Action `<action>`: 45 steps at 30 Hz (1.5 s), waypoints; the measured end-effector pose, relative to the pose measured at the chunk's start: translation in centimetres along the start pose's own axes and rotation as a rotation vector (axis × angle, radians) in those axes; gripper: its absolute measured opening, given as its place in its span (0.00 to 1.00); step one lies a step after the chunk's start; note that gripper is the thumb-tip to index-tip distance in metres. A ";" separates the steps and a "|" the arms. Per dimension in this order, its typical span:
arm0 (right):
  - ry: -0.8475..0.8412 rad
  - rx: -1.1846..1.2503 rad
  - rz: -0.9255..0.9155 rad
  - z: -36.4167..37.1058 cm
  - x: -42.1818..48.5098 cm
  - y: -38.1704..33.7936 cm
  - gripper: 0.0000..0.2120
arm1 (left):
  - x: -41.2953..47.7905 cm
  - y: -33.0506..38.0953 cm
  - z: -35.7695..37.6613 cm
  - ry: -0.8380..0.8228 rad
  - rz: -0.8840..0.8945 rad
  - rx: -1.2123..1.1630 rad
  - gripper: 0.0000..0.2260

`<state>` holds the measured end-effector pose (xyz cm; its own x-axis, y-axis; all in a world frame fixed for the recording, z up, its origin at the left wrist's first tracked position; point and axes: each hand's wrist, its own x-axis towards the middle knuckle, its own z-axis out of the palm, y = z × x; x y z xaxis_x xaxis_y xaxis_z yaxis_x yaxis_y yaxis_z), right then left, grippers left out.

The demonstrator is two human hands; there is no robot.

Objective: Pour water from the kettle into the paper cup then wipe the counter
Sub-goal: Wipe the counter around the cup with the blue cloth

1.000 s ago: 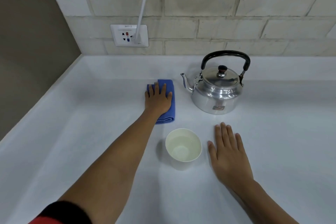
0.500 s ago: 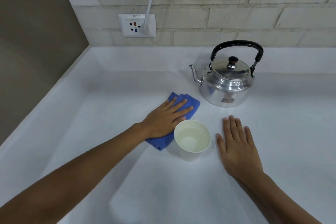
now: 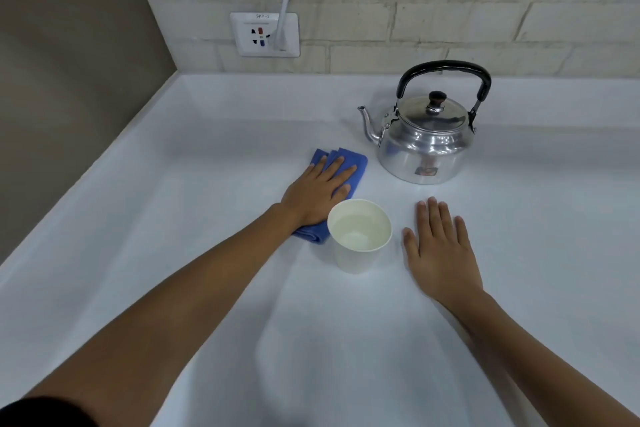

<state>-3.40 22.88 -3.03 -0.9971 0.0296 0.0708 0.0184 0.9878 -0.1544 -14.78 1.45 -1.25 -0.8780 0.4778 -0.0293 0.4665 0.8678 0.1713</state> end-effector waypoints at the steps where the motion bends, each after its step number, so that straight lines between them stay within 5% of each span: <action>1: 0.001 0.003 -0.006 0.0 0.0 0.0 0.28 | -1.1 0.1 0.1 -0.004 0.017 0.008 0.24; 9: -0.004 0.004 -0.004 -0.1 -0.2 0.1 0.29 | -12.0 -2.2 0.9 0.107 -0.085 -0.110 0.24; 19: -0.009 -0.010 -0.011 0.1 -0.1 0.1 0.29 | -8.4 -0.6 0.9 0.137 -0.416 -0.091 0.24; 29: -0.023 -0.008 -0.019 0.0 -0.1 0.3 0.29 | -21.2 1.9 2.0 0.174 -0.228 -0.153 0.26; 36: -0.023 -0.001 -0.010 0.0 0.0 0.2 0.29 | -16.0 2.1 1.3 0.153 -0.515 -0.082 0.24; 45: -0.028 0.008 -0.011 0.1 0.0 0.3 0.29 | -23.7 5.3 3.0 0.222 -0.216 -0.127 0.24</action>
<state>-3.44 23.19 -3.17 -0.9989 0.0143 0.0445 0.0070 0.9868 -0.1618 8.81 -4.83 -2.59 -0.9636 0.2310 0.1350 0.2623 0.9151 0.3062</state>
